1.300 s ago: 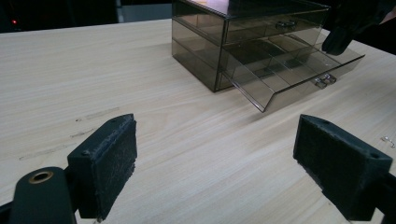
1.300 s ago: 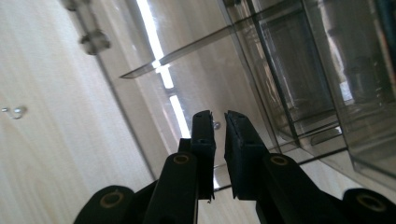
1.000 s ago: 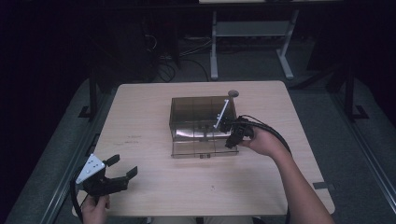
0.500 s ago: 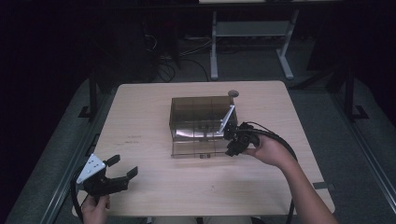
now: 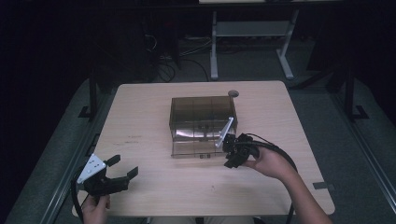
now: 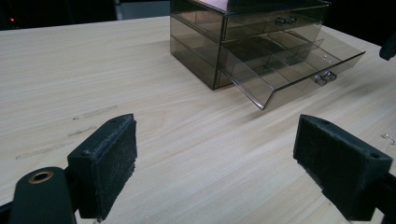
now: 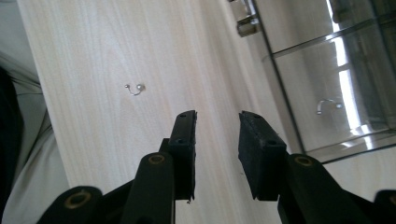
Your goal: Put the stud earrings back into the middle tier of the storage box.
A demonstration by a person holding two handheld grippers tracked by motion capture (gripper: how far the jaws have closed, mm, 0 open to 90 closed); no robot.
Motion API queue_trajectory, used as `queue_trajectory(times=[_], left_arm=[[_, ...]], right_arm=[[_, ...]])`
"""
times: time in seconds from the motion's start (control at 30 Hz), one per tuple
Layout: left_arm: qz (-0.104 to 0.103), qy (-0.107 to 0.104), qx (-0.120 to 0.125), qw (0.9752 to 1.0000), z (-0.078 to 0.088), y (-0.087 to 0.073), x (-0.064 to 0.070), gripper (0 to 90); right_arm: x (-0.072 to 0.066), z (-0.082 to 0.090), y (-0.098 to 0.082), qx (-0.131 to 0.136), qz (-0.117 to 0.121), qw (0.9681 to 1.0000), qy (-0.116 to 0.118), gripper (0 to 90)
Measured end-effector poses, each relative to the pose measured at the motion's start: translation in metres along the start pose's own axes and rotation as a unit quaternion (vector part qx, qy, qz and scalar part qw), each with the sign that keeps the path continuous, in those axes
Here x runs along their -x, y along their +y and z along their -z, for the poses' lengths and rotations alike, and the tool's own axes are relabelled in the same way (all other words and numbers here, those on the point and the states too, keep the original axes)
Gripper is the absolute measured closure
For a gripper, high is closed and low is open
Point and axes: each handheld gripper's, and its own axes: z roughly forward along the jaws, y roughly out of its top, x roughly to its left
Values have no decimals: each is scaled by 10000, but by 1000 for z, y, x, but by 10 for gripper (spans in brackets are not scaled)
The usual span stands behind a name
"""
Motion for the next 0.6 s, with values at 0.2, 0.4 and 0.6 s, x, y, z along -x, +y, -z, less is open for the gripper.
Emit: queue_trajectory(times=[0.2, 0.4, 0.6], left_arm=[[10, 0, -7, 10000, 0, 0, 0, 129], [27, 0, -10, 10000, -1, 0, 1, 129], [14, -10, 6, 10000, 0, 0, 1, 129]], right_arm=[[-9, -5, -1, 30, 76, 10000, 40, 652], [-19, -13, 3, 29, 172, 9998, 130, 642], [-27, -23, 7, 2, 274, 9994, 205, 638]])
